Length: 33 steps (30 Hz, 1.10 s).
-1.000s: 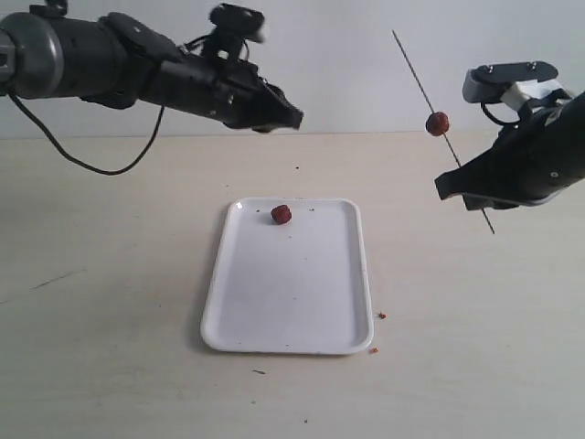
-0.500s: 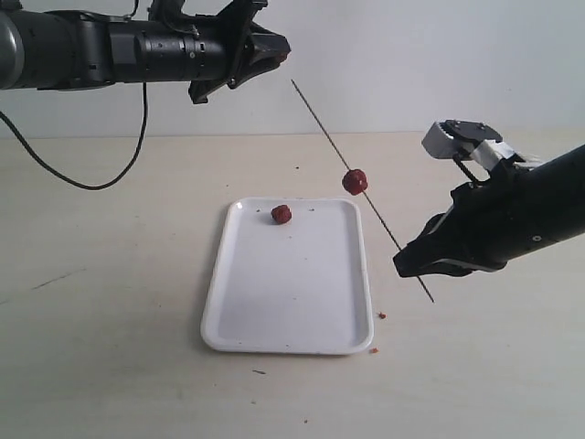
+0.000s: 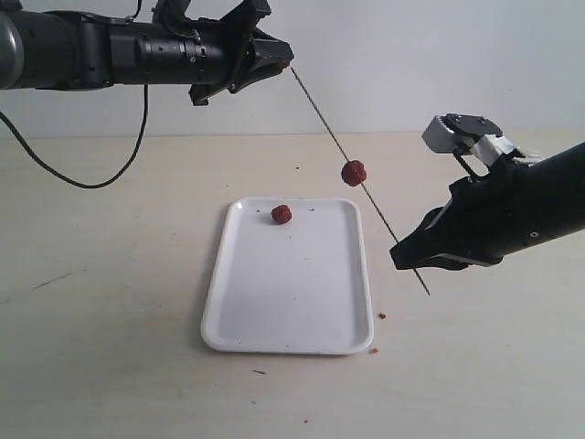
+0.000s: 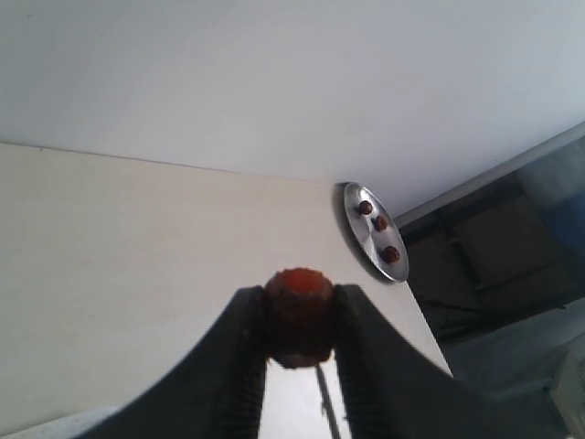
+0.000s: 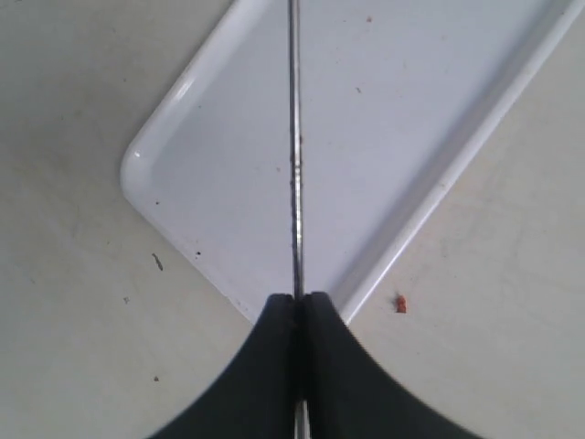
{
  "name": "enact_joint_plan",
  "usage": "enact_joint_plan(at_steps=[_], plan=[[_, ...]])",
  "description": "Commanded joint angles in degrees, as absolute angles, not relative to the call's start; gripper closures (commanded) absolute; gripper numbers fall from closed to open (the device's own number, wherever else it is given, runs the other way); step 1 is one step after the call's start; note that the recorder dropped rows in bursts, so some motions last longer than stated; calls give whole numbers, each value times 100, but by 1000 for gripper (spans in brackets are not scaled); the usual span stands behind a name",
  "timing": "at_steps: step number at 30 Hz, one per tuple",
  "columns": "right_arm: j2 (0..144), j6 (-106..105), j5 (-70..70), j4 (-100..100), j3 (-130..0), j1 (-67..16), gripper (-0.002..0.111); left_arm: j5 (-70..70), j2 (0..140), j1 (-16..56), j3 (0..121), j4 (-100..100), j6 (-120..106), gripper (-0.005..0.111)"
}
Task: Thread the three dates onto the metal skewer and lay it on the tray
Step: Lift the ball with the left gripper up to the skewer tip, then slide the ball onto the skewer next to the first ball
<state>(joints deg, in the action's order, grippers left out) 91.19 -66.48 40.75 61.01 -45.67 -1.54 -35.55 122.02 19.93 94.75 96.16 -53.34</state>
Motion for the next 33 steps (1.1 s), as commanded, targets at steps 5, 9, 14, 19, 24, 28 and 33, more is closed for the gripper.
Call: enact_joint_plan(at_steps=[5,9,14,19,24,28,33], plan=[[9082,-6766,4081,6170,-4540,-136,108,-3660,12149,2140,9479,9501,-5425,80],[9082,-6766,4044,6263,-4540,-136,108,-3660,12149,2200,9479,9486,-5522,80],[9082,-6780,3900,6489,-4550,-136,108,-3660,12149,2319,9479,9407,-5522,80],[9082,-6822,3695,7006,-4560,-136,108,-3511,12149,2453,9479,9355,-5522,80],[9082,-7455,3695,7801,-4560,-136,108,-3485,12149,2591,9479,9317,-5531,80],[9082,-7649,3668,8181,-4678,-136,108,-3498,12149,2704,9479,9224,-5531,80],[9082,-7649,3453,8256,-4842,-136,108,-3547,12149,2841,9468,9042,-5534,80]])
